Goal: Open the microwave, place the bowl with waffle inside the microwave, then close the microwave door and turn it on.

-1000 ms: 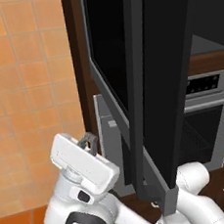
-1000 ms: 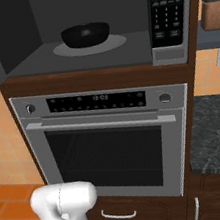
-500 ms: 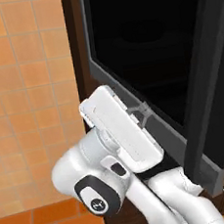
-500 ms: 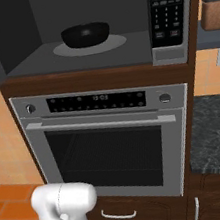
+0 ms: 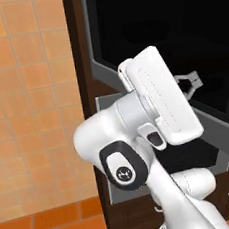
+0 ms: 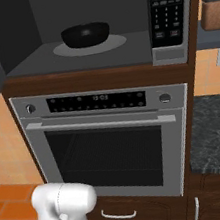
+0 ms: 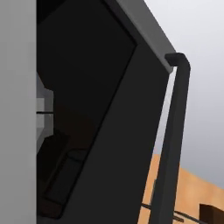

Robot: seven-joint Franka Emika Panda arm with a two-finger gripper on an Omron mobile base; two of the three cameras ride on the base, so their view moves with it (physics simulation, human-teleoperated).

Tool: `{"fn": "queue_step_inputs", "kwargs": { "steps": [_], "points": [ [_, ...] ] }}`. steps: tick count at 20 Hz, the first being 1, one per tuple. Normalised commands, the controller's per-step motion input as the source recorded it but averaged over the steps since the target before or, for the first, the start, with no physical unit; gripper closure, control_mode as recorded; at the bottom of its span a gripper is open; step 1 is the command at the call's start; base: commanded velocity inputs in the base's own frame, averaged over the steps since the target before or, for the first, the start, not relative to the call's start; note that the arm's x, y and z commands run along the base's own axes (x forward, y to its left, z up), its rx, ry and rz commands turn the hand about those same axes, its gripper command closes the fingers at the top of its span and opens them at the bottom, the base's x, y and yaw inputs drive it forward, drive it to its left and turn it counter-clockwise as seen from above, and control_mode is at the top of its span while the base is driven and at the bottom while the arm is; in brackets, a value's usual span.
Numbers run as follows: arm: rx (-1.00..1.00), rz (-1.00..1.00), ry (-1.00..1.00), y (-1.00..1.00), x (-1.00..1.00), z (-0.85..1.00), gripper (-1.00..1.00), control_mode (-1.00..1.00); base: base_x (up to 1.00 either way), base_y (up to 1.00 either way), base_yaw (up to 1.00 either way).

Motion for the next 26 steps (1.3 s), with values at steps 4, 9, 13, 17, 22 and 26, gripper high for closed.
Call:
{"fn": "queue_step_inputs", "kwargs": {
  "steps": [4,9,13,17,22,26],
  "points": [
    [-0.12,0.25,0.37,-0.69,0.54,0.0,1.0,-1.0,0.0,0.0,0.0],
    [-0.11,0.33,0.43,-0.55,0.62,-0.01,1.0,-1.0,0.0,0.0,0.0],
    [-0.02,0.37,0.42,-0.38,0.58,0.0,1.0,-1.0,0.0,0.0,0.0],
    [0.0,0.33,0.47,-0.09,0.48,0.0,1.0,-1.0,0.0,0.0,0.0],
    [0.0,0.25,0.57,0.0,0.48,0.3,1.0,-1.0,0.0,0.0,0.0],
    [0.0,0.22,0.56,-0.04,0.65,0.43,1.0,-1.0,0.0,0.0,0.0]
  ]
}}
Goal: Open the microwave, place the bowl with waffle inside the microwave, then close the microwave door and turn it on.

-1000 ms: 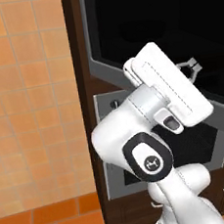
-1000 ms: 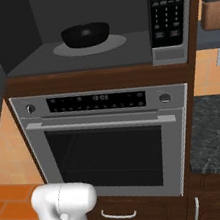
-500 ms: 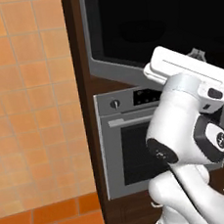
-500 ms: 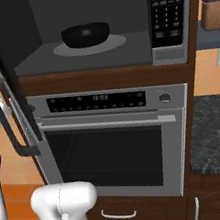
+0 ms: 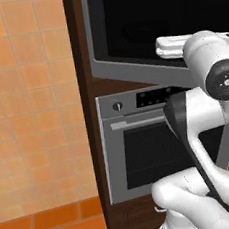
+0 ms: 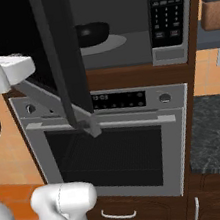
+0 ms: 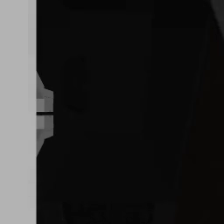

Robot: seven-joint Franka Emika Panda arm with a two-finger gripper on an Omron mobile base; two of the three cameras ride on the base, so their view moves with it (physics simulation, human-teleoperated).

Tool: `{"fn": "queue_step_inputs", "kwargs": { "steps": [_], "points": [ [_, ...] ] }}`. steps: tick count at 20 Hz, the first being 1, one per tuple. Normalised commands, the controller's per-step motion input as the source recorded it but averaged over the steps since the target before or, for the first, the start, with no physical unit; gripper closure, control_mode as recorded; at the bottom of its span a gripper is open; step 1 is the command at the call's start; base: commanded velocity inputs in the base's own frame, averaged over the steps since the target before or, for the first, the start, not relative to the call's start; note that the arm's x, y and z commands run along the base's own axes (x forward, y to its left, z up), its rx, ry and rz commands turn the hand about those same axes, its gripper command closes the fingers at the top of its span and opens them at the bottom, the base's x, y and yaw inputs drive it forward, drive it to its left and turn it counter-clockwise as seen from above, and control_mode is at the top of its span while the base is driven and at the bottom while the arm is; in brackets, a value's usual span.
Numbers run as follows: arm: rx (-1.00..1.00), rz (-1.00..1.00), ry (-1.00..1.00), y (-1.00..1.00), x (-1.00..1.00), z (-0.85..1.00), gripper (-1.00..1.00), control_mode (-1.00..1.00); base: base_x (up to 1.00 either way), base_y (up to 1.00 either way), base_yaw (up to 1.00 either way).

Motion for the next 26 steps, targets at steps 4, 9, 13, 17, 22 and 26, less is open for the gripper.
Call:
{"fn": "queue_step_inputs", "kwargs": {
  "steps": [4,9,13,17,22,26],
  "points": [
    [0.0,0.23,0.48,-0.04,0.96,0.03,1.0,-1.0,0.0,0.0,0.0],
    [0.02,0.26,0.31,-0.01,1.0,-0.26,1.0,-1.0,0.0,0.0,0.0],
    [0.14,0.29,0.1,-0.12,1.0,-0.38,1.0,-1.0,0.0,0.0,0.0],
    [0.23,0.17,0.0,-0.12,1.0,-0.4,1.0,-1.0,0.0,0.0,0.0],
    [0.25,0.03,0.0,0.0,1.0,-0.63,1.0,-1.0,0.0,0.0,0.0],
    [0.26,0.0,0.0,0.0,1.0,-0.63,1.0,-1.0,0.0,0.0,0.0]
  ]
}}
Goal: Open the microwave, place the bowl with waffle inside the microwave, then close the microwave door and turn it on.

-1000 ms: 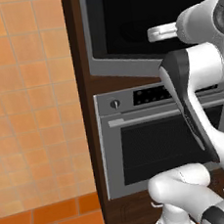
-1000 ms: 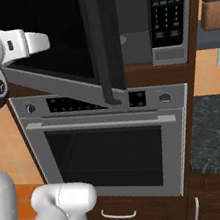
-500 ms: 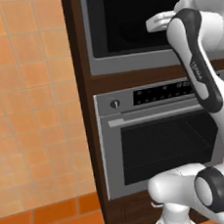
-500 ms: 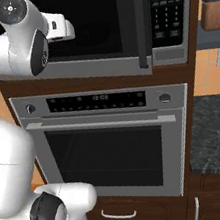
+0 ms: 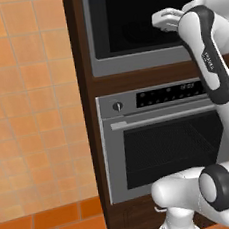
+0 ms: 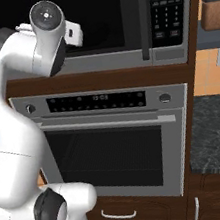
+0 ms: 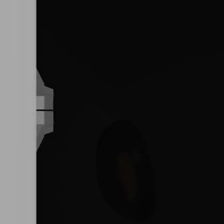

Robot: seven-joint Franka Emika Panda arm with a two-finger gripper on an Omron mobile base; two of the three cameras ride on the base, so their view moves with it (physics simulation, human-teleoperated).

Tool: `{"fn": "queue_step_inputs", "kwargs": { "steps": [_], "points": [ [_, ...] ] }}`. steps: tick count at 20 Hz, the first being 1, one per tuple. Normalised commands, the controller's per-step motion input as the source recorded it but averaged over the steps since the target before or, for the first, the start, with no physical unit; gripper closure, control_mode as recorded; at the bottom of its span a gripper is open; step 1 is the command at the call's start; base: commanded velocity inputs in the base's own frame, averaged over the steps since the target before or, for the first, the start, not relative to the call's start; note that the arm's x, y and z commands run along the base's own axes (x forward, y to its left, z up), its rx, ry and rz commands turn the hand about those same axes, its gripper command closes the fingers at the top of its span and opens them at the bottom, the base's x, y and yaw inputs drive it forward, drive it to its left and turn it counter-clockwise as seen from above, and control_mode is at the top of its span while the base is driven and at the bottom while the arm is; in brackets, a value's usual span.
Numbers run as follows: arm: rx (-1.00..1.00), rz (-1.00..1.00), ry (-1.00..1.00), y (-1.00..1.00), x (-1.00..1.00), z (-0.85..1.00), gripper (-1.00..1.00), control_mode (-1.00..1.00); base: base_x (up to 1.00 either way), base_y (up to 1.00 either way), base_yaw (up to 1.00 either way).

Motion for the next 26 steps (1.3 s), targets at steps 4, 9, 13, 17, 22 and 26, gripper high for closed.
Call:
{"fn": "queue_step_inputs", "kwargs": {
  "steps": [4,9,13,17,22,26],
  "points": [
    [0.35,-0.05,0.0,-0.58,0.28,-0.28,1.0,-1.0,0.0,0.0,0.0],
    [0.34,-0.15,0.0,-1.0,-0.7,0.11,1.0,-1.0,0.0,0.0,0.0],
    [0.42,-0.17,0.03,-1.0,-0.83,0.02,1.0,-1.0,0.0,0.0,0.0],
    [0.49,-0.2,0.27,-1.0,-0.02,0.0,1.0,-1.0,0.0,0.0,0.0],
    [0.45,0.0,0.07,-0.96,-0.05,0.0,1.0,-1.0,0.0,0.0,0.0],
    [0.3,-0.01,0.0,-0.62,-0.02,-0.01,1.0,-1.0,0.0,0.0,0.0]
  ]
}}
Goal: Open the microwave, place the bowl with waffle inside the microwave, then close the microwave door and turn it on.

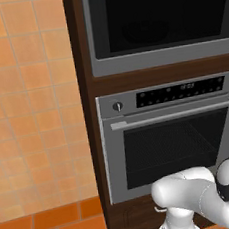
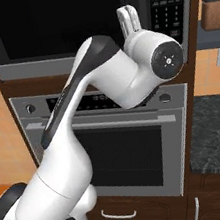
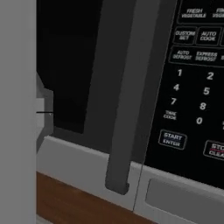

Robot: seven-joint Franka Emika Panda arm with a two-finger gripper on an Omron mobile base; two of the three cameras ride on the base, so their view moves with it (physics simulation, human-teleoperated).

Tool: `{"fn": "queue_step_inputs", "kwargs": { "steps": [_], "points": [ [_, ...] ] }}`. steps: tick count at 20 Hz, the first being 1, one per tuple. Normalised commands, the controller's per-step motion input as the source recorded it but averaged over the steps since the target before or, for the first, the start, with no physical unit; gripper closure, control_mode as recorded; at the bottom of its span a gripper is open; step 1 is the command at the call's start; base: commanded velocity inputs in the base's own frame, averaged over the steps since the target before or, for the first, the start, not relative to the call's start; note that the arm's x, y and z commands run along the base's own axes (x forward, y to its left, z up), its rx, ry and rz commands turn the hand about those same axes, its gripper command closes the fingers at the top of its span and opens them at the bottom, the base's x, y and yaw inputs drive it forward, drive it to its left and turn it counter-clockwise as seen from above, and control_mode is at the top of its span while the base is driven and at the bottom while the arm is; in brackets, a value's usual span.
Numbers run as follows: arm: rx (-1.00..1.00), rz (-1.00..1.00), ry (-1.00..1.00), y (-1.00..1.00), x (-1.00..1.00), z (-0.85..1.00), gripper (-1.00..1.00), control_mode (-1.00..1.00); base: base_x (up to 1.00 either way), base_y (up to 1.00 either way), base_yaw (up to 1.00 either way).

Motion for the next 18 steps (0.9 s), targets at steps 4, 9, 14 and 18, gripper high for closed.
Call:
{"fn": "queue_step_inputs", "kwargs": {
  "steps": [4,9,14,18],
  "points": [
    [0.25,-0.04,0.05,-0.7,0.03,0.0,1.0,-1.0,0.0,0.0,0.0],
    [0.1,0.0,0.01,-0.4,0.0,-0.07,1.0,-1.0,0.0,0.0,0.0],
    [0.11,0.0,0.0,-0.02,0.17,-0.23,1.0,-1.0,0.0,0.0,0.0],
    [0.21,0.0,0.0,0.0,0.42,-0.05,1.0,-1.0,0.0,0.0,0.0]
  ]
}}
